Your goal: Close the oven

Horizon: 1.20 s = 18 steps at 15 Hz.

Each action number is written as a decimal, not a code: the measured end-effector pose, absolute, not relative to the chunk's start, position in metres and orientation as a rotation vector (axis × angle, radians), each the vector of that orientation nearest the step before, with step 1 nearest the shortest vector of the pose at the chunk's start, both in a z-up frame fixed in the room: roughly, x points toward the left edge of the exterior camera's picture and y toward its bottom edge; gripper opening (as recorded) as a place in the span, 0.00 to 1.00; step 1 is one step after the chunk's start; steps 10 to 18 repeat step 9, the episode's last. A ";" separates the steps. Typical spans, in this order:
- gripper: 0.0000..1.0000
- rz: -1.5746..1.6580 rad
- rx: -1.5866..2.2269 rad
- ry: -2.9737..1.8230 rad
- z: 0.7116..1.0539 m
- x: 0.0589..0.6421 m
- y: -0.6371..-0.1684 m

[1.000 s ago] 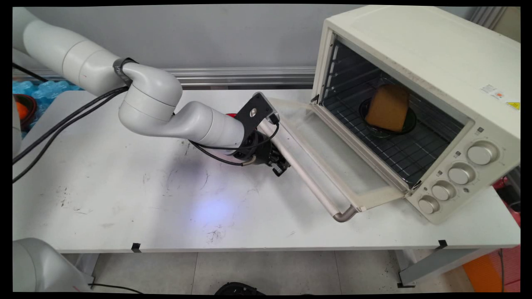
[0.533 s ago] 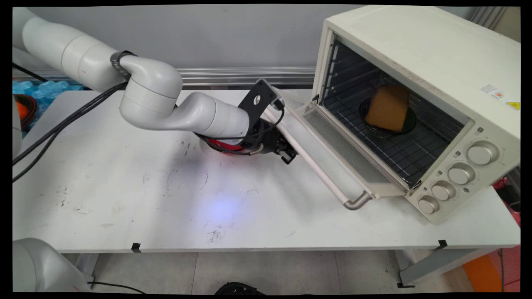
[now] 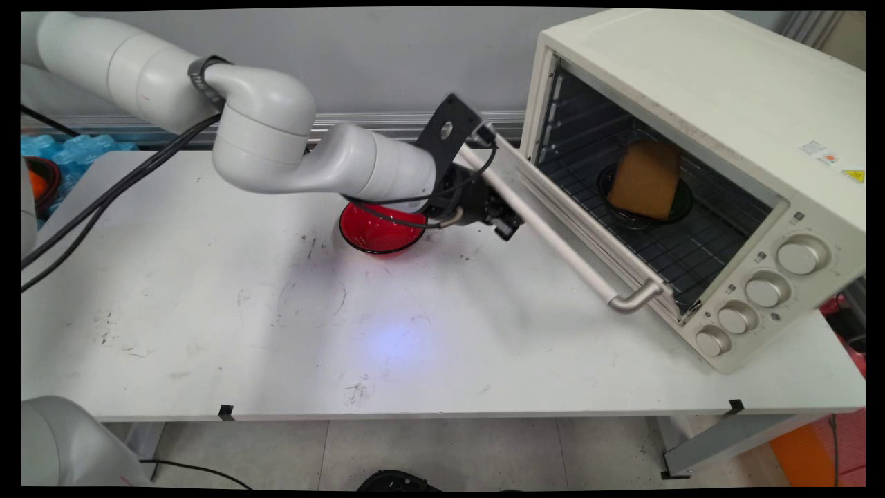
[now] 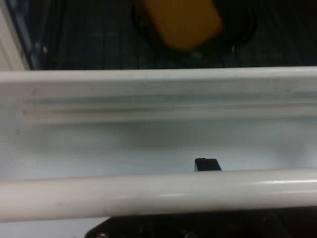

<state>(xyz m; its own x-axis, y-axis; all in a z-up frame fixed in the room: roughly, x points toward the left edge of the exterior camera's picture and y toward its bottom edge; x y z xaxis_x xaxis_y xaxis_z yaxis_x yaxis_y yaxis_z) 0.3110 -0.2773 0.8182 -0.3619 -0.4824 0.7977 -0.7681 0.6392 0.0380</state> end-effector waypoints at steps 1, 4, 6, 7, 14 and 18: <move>0.00 0.444 0.972 -2.018 0.823 0.308 -0.280; 0.00 0.461 0.961 -1.983 0.837 0.299 -0.288; 0.00 0.470 0.956 -1.961 0.845 0.293 -0.293; 0.00 0.475 0.954 -1.950 0.849 0.290 -0.296; 0.00 0.483 0.949 -1.931 0.857 0.285 -0.300; 0.00 0.483 0.949 -1.931 0.857 0.285 -0.300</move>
